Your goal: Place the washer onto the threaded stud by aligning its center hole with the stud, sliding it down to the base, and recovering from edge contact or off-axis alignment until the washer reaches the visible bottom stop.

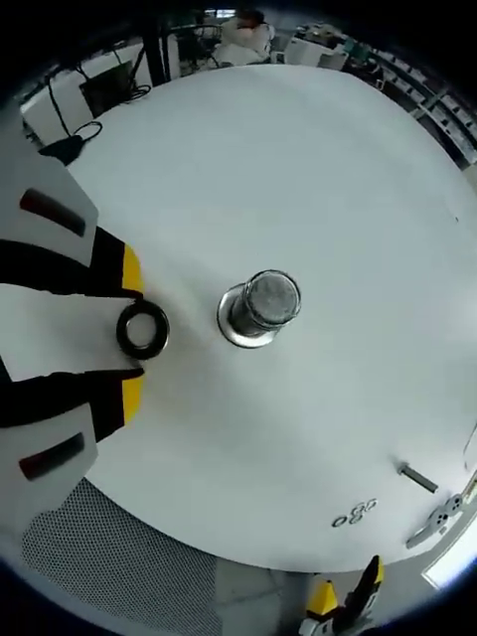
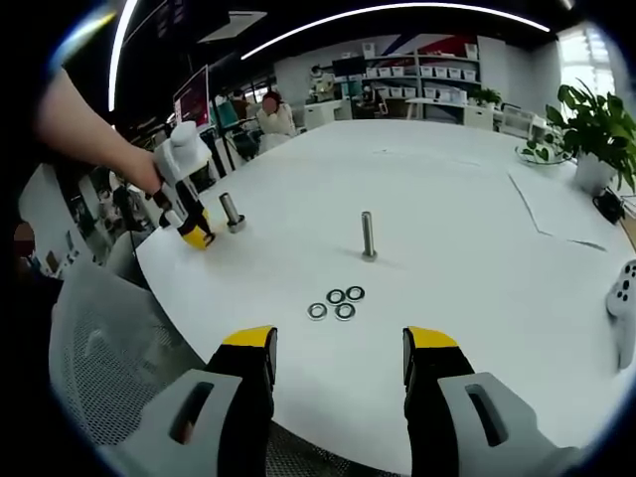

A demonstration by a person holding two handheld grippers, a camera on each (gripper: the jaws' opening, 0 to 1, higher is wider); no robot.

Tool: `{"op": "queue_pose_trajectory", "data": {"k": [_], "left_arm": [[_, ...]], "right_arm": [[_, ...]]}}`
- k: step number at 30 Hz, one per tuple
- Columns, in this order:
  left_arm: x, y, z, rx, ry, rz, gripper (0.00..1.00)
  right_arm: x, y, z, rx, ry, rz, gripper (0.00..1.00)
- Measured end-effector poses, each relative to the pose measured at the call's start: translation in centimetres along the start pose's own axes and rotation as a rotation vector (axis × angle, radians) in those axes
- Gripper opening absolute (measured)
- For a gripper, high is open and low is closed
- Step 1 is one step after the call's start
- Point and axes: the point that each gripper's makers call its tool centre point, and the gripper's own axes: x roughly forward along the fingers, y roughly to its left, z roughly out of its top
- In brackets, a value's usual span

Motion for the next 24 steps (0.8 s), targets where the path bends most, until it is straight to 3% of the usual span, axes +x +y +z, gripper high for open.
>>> {"op": "queue_pose_trajectory", "data": {"k": [13,16,17,24], "left_arm": [[-0.08,-0.17,0.04,-0.004,0.008,0.008,0.27],[-0.07,-0.51,-0.09,0.036,0.032,-0.016,0.21],[-0.08,-0.21,0.01,0.016,0.026,0.008,0.21],[-0.19,-0.11,-0.05,0.0,0.02,0.002,0.2]], "right_arm": [[0.05,0.03,-0.04,-0.003,0.001,0.001,0.54],[0.06,0.03,-0.07,-0.003,0.003,0.001,0.54],[0.06,0.02,-0.07,-0.004,0.002,0.001,0.54],[-0.01,0.0,0.03,-0.002,-0.002,0.001,0.54]]}}
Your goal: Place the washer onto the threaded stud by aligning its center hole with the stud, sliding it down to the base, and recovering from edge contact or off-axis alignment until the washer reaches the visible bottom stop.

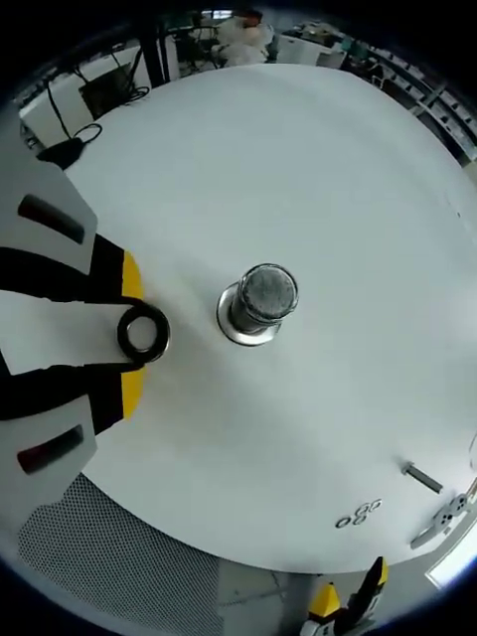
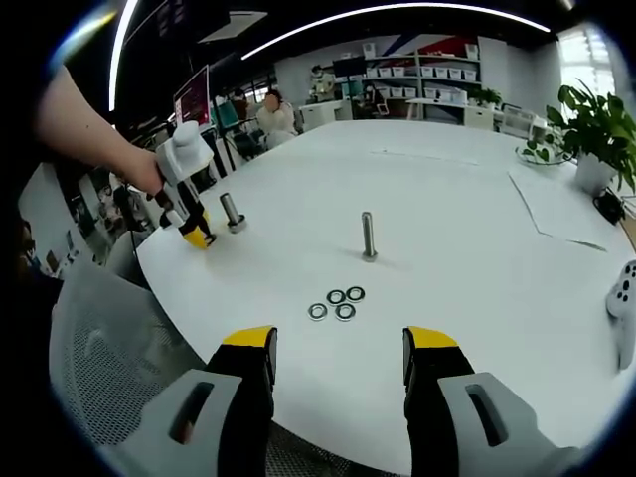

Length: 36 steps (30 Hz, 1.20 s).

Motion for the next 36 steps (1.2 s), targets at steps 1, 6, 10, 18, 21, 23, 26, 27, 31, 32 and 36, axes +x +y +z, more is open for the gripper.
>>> {"op": "queue_pose_trajectory", "data": {"k": [1,6,10,18,21,23,26,27,31,32,36], "left_arm": [[0.05,-0.06,0.0,0.0,0.002,0.002,0.2],[0.19,0.18,0.02,-0.012,0.008,0.002,0.2],[0.06,0.12,-0.06,-0.012,-0.003,0.003,0.2],[-0.04,0.0,-0.05,0.022,-0.084,-0.002,0.19],[0.03,0.09,0.01,0.024,-0.081,-0.005,0.19],[0.17,0.22,0.07,0.02,-0.074,-0.005,0.19],[0.0,0.02,0.01,0.027,-0.067,-0.004,0.19],[0.08,0.1,0.07,0.037,-0.07,-0.003,0.19],[0.06,0.07,0.09,0.056,-0.075,-0.002,0.18],[0.03,0.06,0.08,0.06,-0.075,-0.002,0.18],[-0.04,0.04,-0.07,0.071,-0.069,-0.003,0.18]], "right_arm": [[0.01,0.0,0.01,0.001,0.0,0.0,0.54],[-0.01,0.03,0.04,-0.001,-0.001,0.0,0.54],[0.04,0.01,-0.01,0.0,0.001,0.0,0.54],[0.07,-0.02,0.01,0.0,-0.001,0.0,0.54],[0.1,0.01,-0.02,-0.001,0.001,0.001,0.54],[0.08,0.04,-0.05,-0.002,0.004,0.0,0.54],[0.03,0.02,-0.01,-0.001,0.002,-0.002,0.54],[0.03,-0.01,-0.02,0.0,0.002,-0.003,0.54],[0.04,-0.07,0.0,0.003,0.0,-0.005,0.54],[0.04,-0.09,0.01,0.003,0.0,-0.005,0.54],[0.02,-0.09,0.02,0.002,-0.001,-0.005,0.54]]}}
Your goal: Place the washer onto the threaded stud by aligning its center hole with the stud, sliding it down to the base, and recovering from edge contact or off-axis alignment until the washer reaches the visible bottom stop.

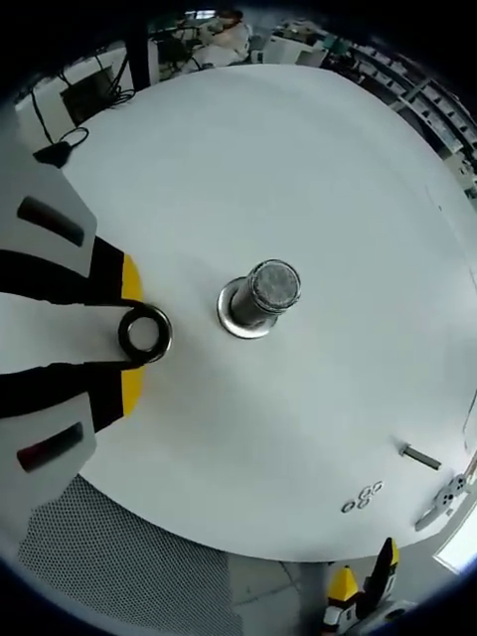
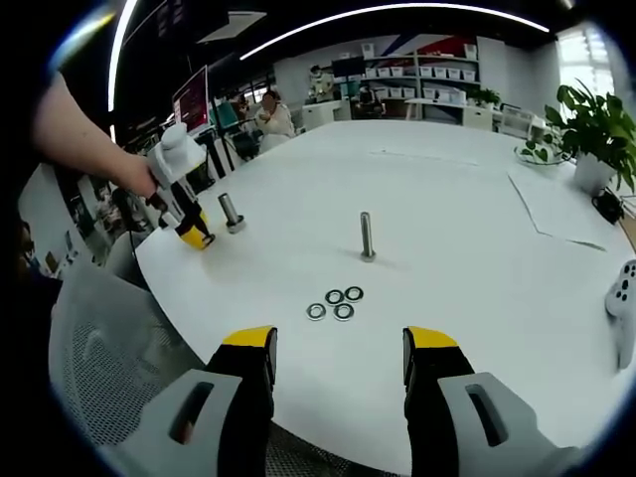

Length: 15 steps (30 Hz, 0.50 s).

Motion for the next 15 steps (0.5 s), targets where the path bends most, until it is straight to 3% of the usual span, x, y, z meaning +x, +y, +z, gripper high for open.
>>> {"op": "queue_pose_trajectory", "data": {"k": [6,15], "left_arm": [[-0.8,0.0,0.3,0.011,-0.018,-0.006,0.18],[-2.7,0.4,1.0,0.122,-0.036,-0.004,0.18]], "right_arm": [[0.0,0.0,0.0,0.0,0.0,0.001,0.54],[0.0,0.1,0.0,-0.002,0.002,0.004,0.54]]}}
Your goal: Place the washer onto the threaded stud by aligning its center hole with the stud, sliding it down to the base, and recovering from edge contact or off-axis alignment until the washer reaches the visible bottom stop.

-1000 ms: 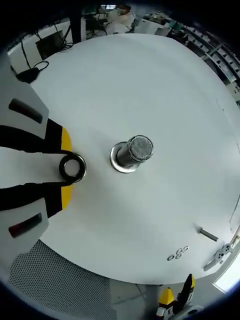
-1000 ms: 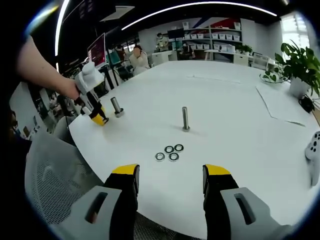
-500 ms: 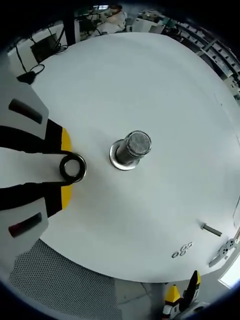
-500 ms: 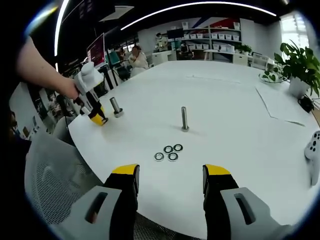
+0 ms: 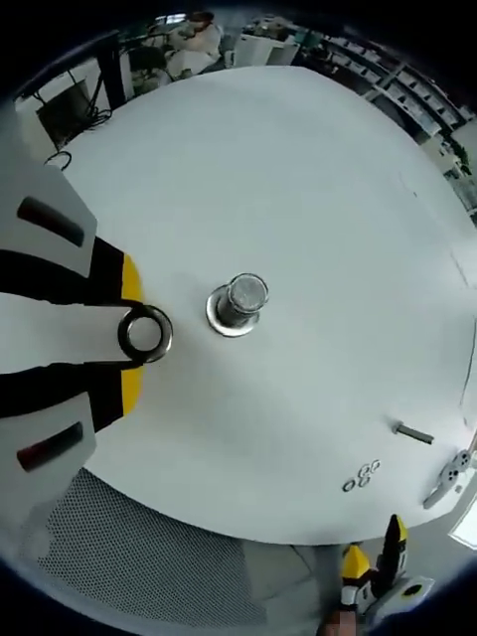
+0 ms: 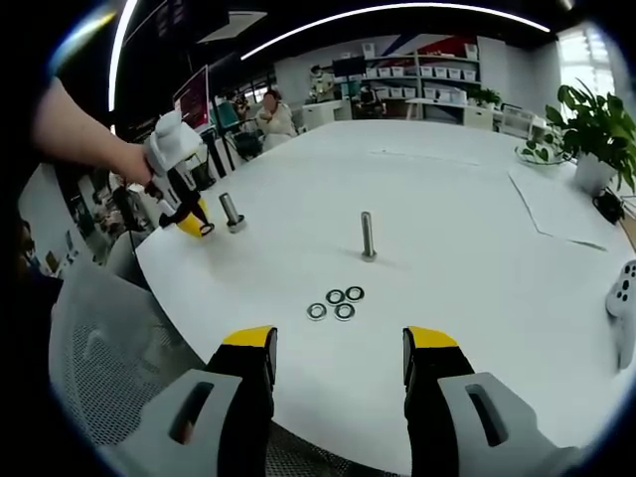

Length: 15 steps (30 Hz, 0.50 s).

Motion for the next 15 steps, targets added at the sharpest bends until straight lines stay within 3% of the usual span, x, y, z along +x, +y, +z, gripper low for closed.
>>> {"op": "queue_pose_trajectory", "data": {"k": [15], "left_arm": [[-3.0,-0.5,3.6,0.138,-0.088,-0.005,0.18]], "right_arm": [[0.0,0.1,-0.1,-0.002,0.003,0.004,0.54]]}}
